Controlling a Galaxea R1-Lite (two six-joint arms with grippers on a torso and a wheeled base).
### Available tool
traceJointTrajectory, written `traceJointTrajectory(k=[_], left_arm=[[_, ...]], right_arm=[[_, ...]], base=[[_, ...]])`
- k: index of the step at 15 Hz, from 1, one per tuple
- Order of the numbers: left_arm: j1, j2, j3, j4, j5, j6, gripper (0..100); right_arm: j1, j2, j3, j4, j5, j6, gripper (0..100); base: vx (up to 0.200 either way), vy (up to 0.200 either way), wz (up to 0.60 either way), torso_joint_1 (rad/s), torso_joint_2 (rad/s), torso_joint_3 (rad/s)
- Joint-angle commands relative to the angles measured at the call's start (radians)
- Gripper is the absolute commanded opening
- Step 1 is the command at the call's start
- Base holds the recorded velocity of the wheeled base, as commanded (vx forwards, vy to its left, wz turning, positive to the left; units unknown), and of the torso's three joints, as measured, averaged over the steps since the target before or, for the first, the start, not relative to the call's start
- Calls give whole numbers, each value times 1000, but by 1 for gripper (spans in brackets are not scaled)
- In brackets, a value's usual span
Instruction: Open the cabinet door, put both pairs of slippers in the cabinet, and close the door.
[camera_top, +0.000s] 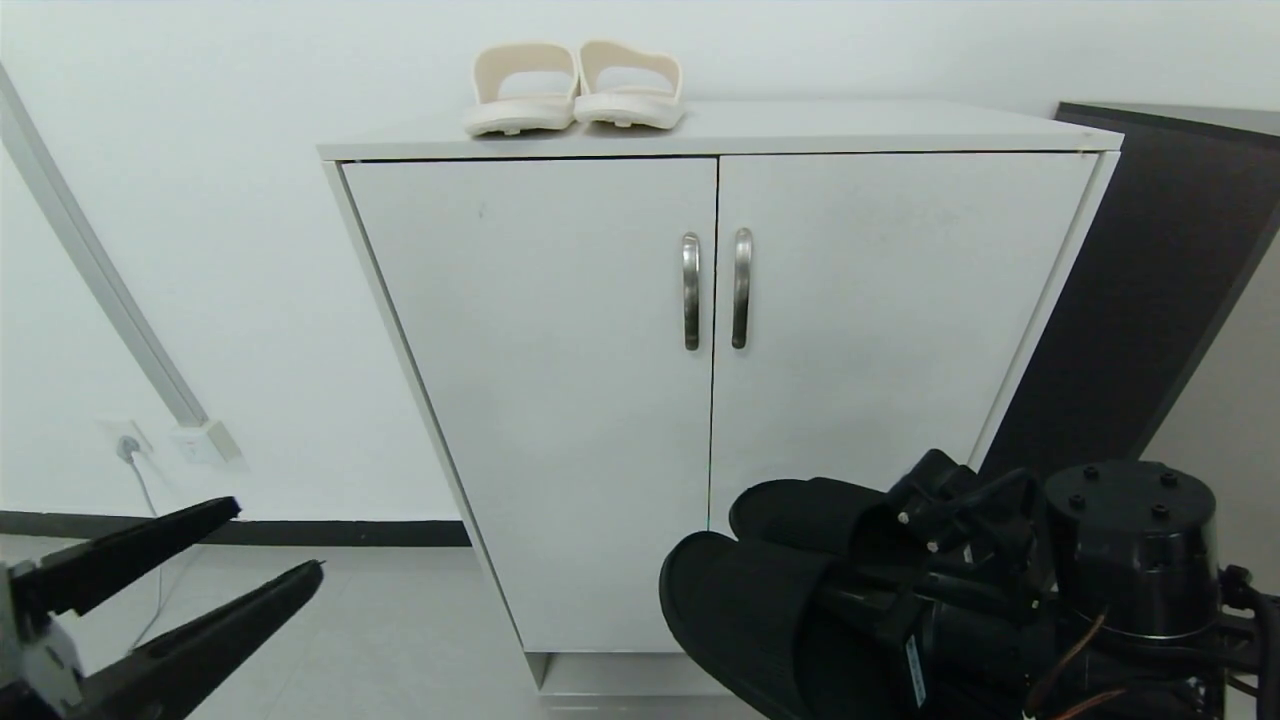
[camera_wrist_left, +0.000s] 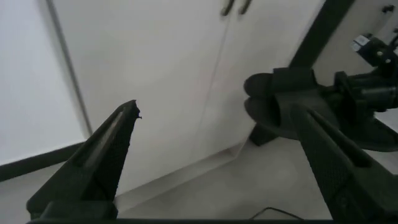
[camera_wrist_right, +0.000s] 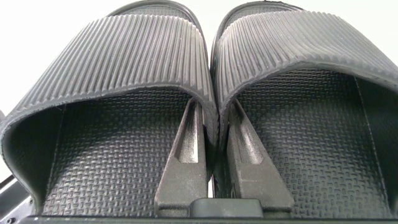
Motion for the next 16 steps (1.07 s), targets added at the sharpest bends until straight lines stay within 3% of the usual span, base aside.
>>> traceJointTrajectory(k=[1,5,9,10,12,16], left_arm=[[-105,166,-59,-24,1,-8,100],[-257,278,-207,-27,4,-114,100],[-392,413,-364,-29,50,-131,100],[-450,473,-444,-29,51,-145,100],[-510,551,-551,-27,50,-175,100],[-522,674,-691,-27,-4,-178,100]], right_arm=[[7,1,0,-1,0,0,0],[19,-2,1,-1,2,1,0],[19,-2,8,-1,2,0,0],[22,-1,11,-1,2,0,0],[25,-4,14,-12,3,0,0],[25,-1,26,-41,2,0,0]], base=[[0,0,0,0,0,0],[0,0,0,0,0,0],[0,0,0,0,0,0],[0,0,0,0,0,0],[0,0,0,0,0,0],[0,0,0,0,0,0]])
